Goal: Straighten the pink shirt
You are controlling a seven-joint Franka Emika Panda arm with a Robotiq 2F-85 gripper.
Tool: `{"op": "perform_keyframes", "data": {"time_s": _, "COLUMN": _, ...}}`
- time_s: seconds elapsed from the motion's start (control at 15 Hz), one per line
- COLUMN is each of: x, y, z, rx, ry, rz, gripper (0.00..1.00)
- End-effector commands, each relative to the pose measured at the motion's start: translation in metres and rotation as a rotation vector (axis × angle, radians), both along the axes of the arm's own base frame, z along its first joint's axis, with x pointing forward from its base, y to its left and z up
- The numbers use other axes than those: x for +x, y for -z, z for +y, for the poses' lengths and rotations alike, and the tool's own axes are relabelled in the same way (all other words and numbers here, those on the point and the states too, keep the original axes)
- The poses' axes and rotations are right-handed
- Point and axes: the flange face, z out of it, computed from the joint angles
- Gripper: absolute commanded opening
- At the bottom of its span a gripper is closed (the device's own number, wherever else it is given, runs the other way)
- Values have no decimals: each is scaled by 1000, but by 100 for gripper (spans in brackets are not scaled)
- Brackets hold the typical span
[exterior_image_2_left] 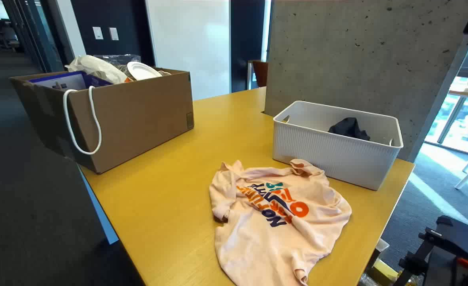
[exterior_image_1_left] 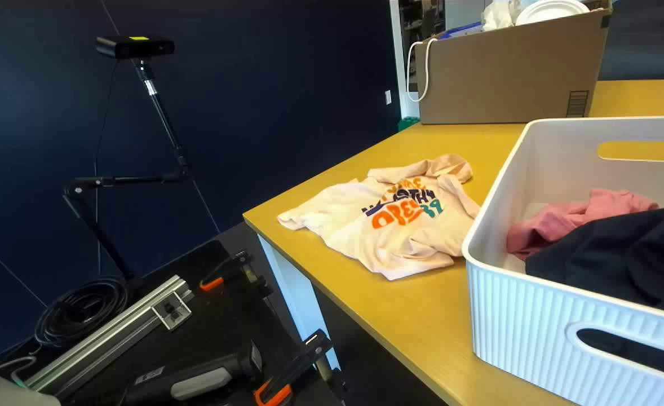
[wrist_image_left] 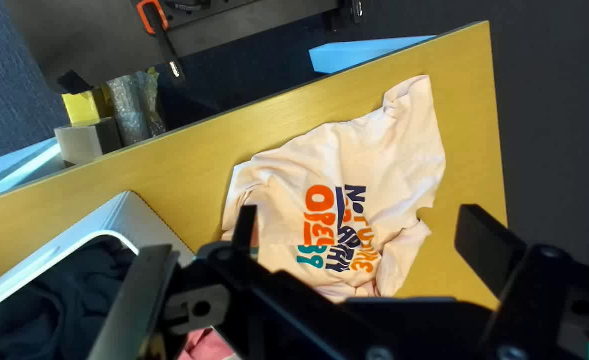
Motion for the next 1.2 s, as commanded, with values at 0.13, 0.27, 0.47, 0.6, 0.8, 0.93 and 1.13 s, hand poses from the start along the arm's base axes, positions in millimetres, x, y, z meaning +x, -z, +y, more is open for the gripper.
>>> {"op": "perform_keyframes", "data": {"time_s": 0.13, "x": 0, "y": -1, "z": 0, "rx": 0, "ry": 0, "rz": 0, "gripper": 100}}
{"op": "perform_keyframes", "data": {"time_s": 0.27, "x": 0, "y": -1, "z": 0, "rx": 0, "ry": 0, "rz": 0, "gripper": 100}}
{"op": "perform_keyframes", "data": {"time_s": 0.47, "x": 9, "y": 10, "z": -1, "rx": 14, "ry": 47, "rz": -2, "gripper": 100}}
{"op": "perform_keyframes", "data": {"time_s": 0.6, "x": 28, "y": 32, "z": -20, "rx": 28, "ry": 95, "rz": 31, "gripper": 100}}
{"op": "perform_keyframes", "data": {"time_s": 0.8, "x": 52, "y": 77, "z": -51, "rx": 63, "ry": 181, "rz": 80, "gripper": 100}}
{"op": "perform_keyframes", "data": {"time_s": 0.93, "x": 59, "y": 106, "z": -58, "rx": 89, "ry": 218, "rz": 143, "gripper": 100}}
{"op": "perform_keyframes", "data": {"time_s": 1.13, "x": 77, "y": 165, "z": -50, "rx": 45, "ry": 269, "rz": 209, "gripper": 100}}
